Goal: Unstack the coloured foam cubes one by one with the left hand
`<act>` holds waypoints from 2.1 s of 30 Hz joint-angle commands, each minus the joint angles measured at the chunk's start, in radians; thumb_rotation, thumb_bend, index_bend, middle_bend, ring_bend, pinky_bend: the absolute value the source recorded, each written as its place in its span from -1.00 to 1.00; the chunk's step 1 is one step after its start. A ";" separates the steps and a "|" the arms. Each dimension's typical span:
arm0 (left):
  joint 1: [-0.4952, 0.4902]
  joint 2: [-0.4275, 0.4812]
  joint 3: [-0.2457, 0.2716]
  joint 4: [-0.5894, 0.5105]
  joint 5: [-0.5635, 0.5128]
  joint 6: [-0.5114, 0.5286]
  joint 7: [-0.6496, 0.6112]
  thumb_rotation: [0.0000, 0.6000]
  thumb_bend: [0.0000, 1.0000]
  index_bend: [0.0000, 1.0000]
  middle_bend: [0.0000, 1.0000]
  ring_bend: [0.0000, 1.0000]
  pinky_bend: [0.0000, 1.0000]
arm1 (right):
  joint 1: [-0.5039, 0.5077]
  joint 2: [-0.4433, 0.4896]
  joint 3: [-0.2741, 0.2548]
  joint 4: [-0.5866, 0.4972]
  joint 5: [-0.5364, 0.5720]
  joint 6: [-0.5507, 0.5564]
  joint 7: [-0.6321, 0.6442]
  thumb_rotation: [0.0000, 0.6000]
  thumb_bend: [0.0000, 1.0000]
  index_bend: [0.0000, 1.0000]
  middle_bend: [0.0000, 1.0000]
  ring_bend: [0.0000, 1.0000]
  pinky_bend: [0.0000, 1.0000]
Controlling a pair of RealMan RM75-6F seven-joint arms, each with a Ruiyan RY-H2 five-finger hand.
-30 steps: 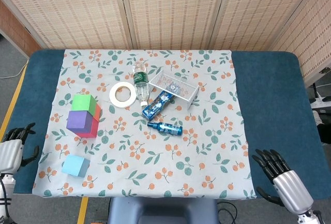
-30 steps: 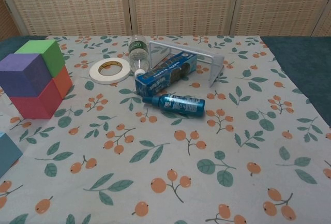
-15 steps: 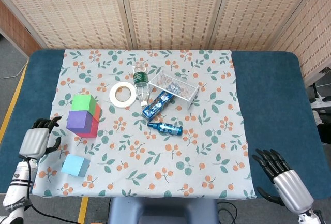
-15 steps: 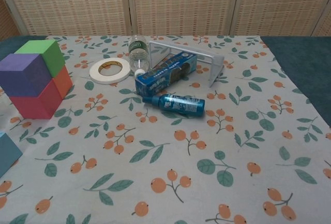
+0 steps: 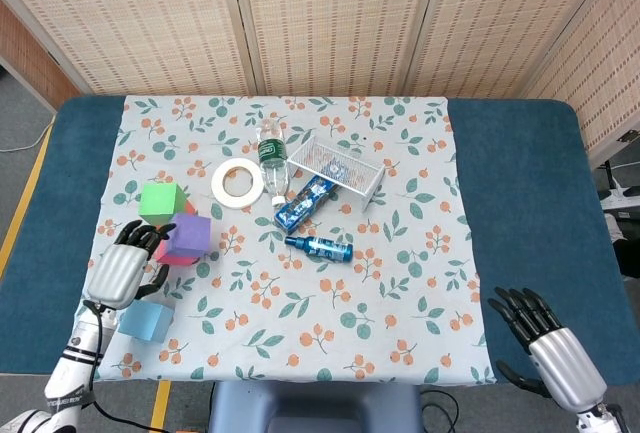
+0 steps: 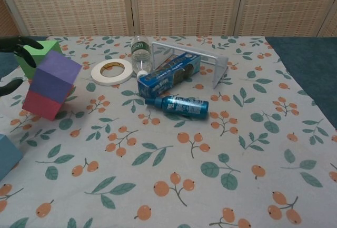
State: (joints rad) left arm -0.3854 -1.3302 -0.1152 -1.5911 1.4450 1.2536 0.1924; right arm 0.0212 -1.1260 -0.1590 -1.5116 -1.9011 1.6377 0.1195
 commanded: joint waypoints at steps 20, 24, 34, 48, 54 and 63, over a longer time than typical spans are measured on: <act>-0.164 -0.078 -0.003 0.054 0.023 -0.196 -0.029 1.00 -0.28 -1.00 -1.00 -1.00 -0.97 | 0.005 0.002 0.000 -0.001 0.007 -0.016 0.004 1.00 -0.66 -1.00 -1.00 -1.00 -1.00; -0.201 -0.110 -0.021 0.113 -0.044 -0.265 -0.021 1.00 -0.29 -1.00 -1.00 -1.00 -0.98 | 0.006 0.001 -0.001 -0.002 0.007 -0.020 0.003 1.00 -0.66 -1.00 -1.00 -1.00 -1.00; -0.255 -0.186 -0.035 0.248 -0.163 -0.361 0.009 1.00 -0.30 -1.00 -1.00 -1.00 -0.98 | 0.010 0.002 0.000 -0.002 0.015 -0.029 0.009 1.00 -0.66 -1.00 -1.00 -1.00 -1.00; -0.289 -0.285 -0.038 0.363 -0.171 -0.349 -0.020 1.00 -0.34 -1.00 -0.93 -0.55 -0.97 | 0.012 0.007 0.001 -0.007 0.020 -0.032 0.014 1.00 -0.66 -1.00 -1.00 -1.00 -1.00; -0.288 -0.318 -0.038 0.414 -0.147 -0.311 -0.064 1.00 -0.24 -0.85 -0.53 -0.10 -0.82 | 0.010 0.011 0.000 -0.007 0.020 -0.028 0.017 1.00 -0.66 -1.00 -1.00 -1.00 -1.00; -0.276 -0.295 -0.027 0.364 -0.048 -0.201 -0.143 1.00 -0.20 -0.87 -0.45 0.02 -0.75 | 0.012 0.011 -0.002 -0.012 0.021 -0.037 0.012 1.00 -0.66 -1.00 -1.00 -1.00 -1.00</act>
State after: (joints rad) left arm -0.6650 -1.6337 -0.1449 -1.2098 1.3788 1.0297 0.0667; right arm 0.0331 -1.1154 -0.1610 -1.5232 -1.8805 1.6002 0.1312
